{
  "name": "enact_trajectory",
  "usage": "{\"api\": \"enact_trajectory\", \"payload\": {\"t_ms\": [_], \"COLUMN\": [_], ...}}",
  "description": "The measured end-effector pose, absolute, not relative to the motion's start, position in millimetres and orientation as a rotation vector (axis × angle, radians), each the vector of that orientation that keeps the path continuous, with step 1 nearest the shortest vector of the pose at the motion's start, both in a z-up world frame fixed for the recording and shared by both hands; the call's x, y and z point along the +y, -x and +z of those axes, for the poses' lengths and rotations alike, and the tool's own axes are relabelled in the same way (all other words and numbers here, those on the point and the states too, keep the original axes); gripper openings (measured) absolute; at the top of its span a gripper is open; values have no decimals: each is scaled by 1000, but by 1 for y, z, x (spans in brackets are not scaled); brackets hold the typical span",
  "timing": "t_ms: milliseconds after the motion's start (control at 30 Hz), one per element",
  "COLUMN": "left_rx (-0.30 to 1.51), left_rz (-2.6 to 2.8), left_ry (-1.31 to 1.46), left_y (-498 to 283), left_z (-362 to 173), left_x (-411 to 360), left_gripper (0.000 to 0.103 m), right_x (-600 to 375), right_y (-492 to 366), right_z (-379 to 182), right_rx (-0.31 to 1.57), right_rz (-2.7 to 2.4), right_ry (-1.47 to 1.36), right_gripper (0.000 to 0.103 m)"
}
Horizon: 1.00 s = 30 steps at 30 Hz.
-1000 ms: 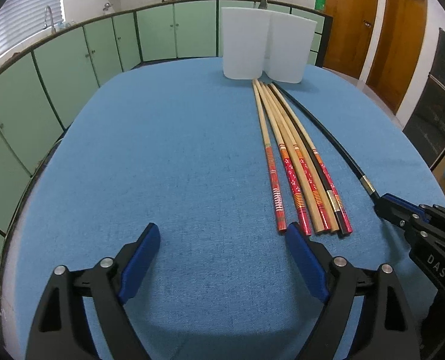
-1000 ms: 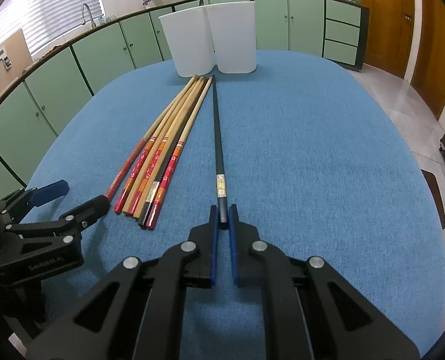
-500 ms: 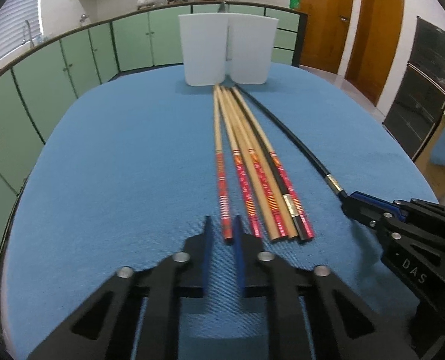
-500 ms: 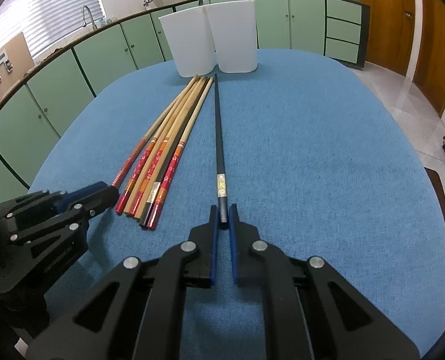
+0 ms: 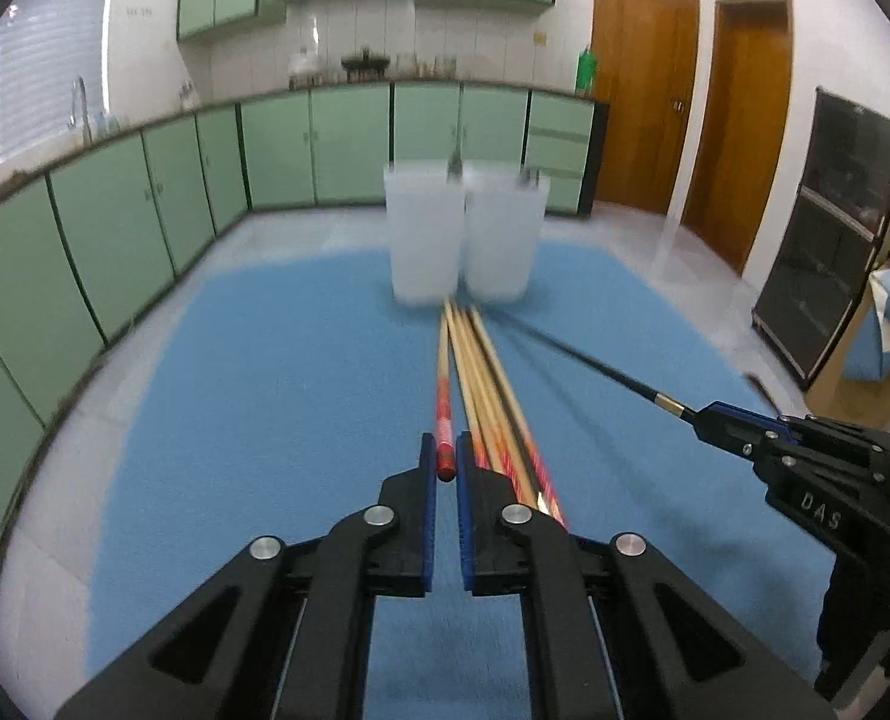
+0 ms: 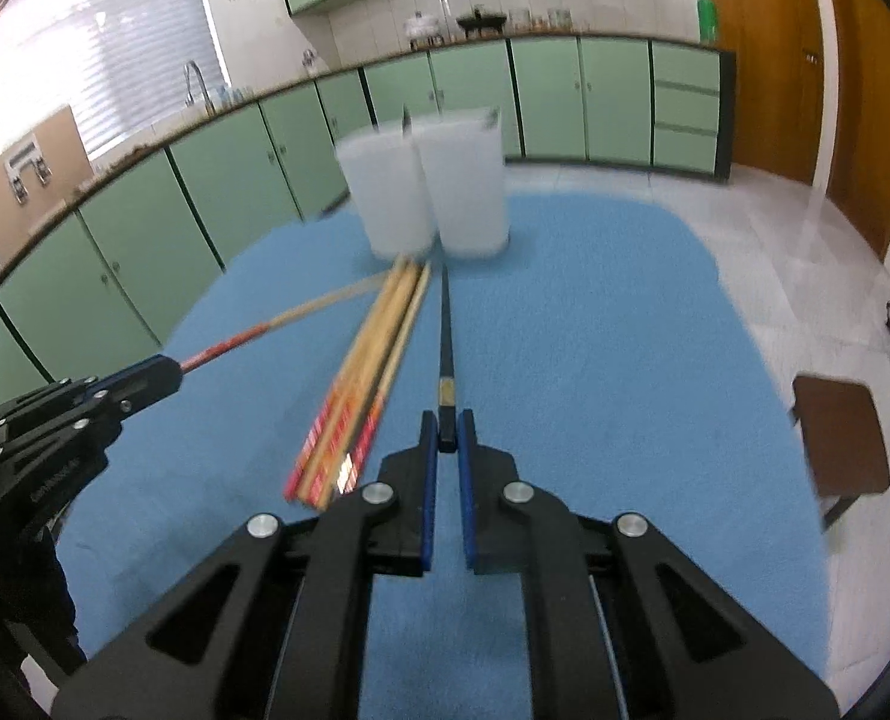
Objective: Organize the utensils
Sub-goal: 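Lift both chopsticks and drop them into the white holder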
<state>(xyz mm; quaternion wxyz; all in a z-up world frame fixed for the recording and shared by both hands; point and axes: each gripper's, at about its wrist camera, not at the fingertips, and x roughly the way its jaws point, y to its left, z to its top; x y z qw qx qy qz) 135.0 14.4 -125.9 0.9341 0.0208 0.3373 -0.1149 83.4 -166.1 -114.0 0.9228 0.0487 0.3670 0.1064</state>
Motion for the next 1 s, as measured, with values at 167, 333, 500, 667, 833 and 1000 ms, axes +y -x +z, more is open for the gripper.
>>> {"api": "enact_trajectory", "payload": {"t_ms": [167, 333, 500, 667, 833, 1000], "left_rx": [582, 517, 489, 473, 428, 325], "left_rz": [-254, -274, -299, -327, -356, -352], "left_ry": [-25, -21, -16, 6, 25, 4], "left_y": [-138, -152, -172, -189, -202, -223], "left_z": [-78, -47, -27, -12, 13, 55], "left_x": [22, 24, 21, 21, 20, 15], "left_gripper": [6, 6, 6, 6, 6, 6], "right_x": [-172, -178, -180, -177, -178, -186], "right_y": [-86, -98, -126, -153, -174, -204], "right_z": [-67, -24, 5, 28, 65, 108], "right_rx": [660, 603, 612, 621, 575, 481], "right_rz": [232, 263, 296, 316, 340, 329], "right_ry": [-85, -106, -92, -73, -58, -60], "right_gripper": [6, 6, 6, 6, 6, 6]}}
